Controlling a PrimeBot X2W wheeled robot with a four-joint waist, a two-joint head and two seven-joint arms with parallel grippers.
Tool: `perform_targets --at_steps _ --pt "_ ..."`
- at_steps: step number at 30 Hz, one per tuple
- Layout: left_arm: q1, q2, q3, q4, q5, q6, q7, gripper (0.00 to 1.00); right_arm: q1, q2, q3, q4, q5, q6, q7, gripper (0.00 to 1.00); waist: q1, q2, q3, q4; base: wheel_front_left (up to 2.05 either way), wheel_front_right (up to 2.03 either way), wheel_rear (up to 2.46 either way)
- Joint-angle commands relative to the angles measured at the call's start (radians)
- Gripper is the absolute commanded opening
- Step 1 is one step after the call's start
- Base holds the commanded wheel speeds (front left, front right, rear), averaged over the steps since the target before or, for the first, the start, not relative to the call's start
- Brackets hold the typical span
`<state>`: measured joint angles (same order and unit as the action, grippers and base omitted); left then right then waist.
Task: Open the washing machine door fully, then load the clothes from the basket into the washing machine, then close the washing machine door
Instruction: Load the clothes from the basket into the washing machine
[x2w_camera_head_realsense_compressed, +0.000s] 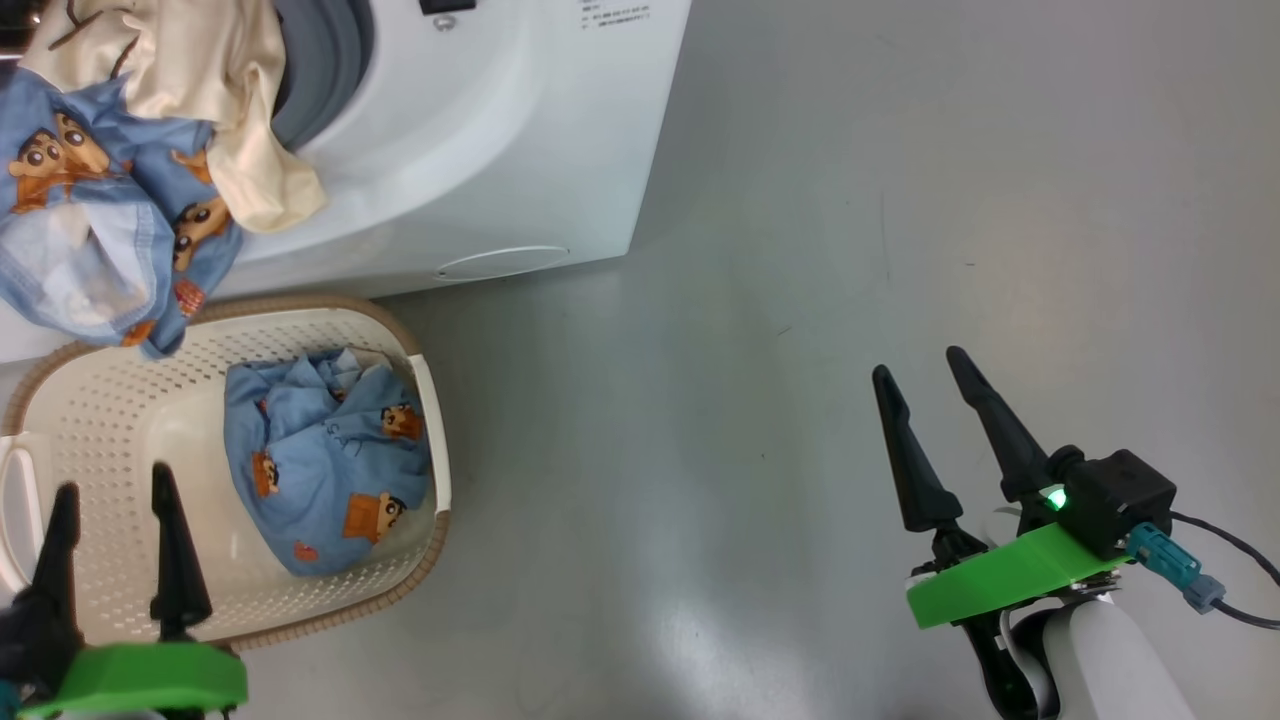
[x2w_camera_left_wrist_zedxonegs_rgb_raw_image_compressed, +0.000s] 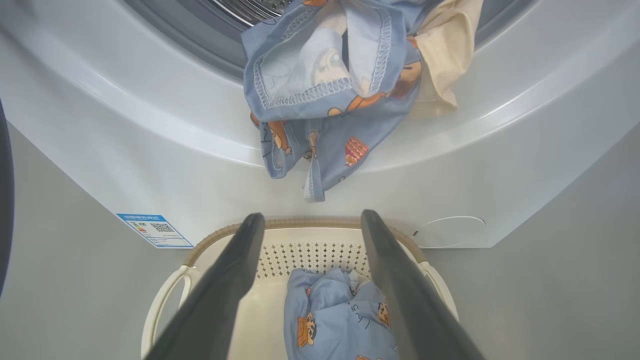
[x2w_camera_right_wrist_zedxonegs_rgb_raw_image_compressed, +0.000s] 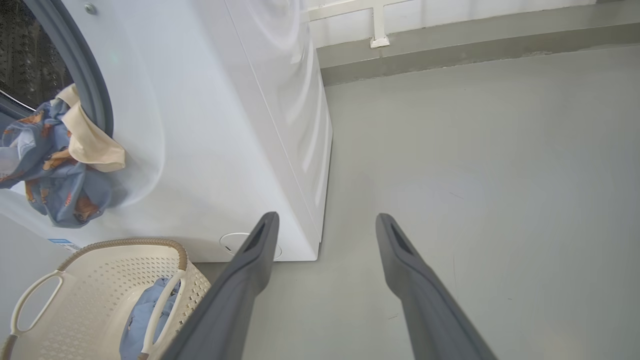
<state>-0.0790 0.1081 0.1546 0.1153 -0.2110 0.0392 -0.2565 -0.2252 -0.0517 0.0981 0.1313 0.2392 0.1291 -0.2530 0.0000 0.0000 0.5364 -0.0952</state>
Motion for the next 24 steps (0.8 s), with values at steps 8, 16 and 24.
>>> perform_targets --at_steps 8,16,24 --pt "0.055 0.001 0.035 -0.009 -0.011 -0.007 -0.005 1.00 0.021 0.001 0.011 -0.013 -0.008 0.002 -0.009 1.00 0.0000 0.0000 -0.002 0.005 0.00 0.00 0.00" --pt "0.056 -0.004 0.032 0.006 -0.009 -0.012 -0.005 1.00 0.020 0.001 0.017 -0.009 -0.012 0.002 -0.009 1.00 0.0000 0.0000 -0.010 0.003 0.00 0.00 0.00" --pt "0.049 0.016 0.050 0.007 -0.010 -0.017 -0.005 1.00 0.027 0.001 0.016 -0.009 -0.012 0.002 -0.009 1.00 0.0000 0.0000 -0.017 0.001 0.00 0.00 0.00"
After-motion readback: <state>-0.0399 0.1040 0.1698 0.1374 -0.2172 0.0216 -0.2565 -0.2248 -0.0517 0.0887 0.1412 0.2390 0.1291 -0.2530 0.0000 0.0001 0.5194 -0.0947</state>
